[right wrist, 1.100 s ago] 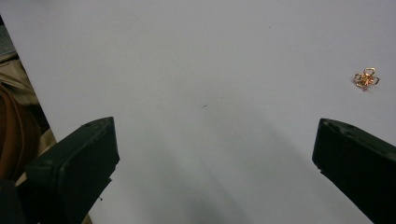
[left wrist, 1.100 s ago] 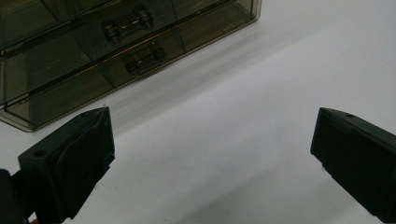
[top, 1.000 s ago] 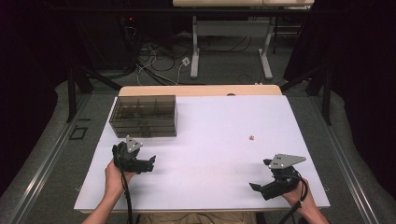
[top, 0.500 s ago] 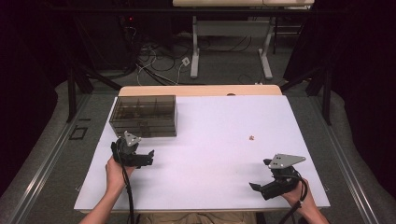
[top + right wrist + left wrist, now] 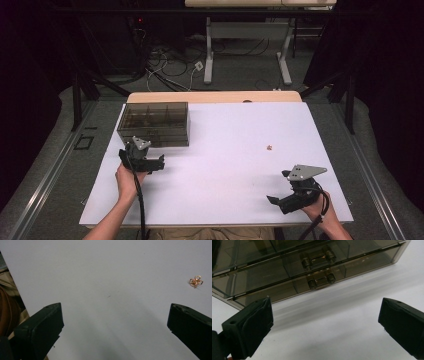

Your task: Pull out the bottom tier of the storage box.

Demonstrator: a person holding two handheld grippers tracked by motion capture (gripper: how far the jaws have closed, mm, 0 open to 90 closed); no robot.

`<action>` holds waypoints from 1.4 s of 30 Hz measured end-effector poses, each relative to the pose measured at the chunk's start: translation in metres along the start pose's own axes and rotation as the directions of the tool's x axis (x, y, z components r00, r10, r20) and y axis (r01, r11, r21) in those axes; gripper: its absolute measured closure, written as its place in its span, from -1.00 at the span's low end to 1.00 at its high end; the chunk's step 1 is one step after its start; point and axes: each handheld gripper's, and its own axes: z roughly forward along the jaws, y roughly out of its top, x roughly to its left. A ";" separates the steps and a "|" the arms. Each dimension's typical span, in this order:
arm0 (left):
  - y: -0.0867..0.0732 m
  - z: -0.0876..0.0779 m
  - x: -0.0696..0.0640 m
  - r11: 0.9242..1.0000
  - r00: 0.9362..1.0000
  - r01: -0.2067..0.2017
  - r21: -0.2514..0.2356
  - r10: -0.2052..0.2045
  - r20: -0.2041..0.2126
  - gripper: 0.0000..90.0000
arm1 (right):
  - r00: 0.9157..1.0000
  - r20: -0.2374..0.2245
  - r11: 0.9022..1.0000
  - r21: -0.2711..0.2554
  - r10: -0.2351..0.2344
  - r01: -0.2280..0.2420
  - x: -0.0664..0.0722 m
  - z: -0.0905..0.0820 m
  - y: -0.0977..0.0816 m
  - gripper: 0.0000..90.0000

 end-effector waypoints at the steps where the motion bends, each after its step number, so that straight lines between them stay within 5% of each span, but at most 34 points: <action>1: 0.000 0.001 0.001 1.000 1.000 0.004 0.003 -0.004 0.001 -1.00 | 1.000 -0.002 1.000 0.000 -0.001 0.001 0.000 0.000 0.000 -1.00; 7: 0.002 0.009 0.003 0.998 0.998 0.061 -0.001 -0.061 -0.001 -1.00 | 1.000 -0.003 1.000 0.001 0.000 0.000 0.000 0.000 0.000 -1.00; 20: 0.005 0.018 0.002 0.994 0.993 0.112 0.000 -0.112 -0.031 -0.91 | 1.000 -0.009 1.000 0.011 0.009 -0.009 0.001 0.000 0.000 -1.00; 42: 0.006 0.029 -0.004 0.979 0.979 0.201 0.014 -0.200 -0.033 -0.09 | 1.000 -0.001 1.000 0.004 0.005 -0.005 0.001 0.002 0.000 -1.00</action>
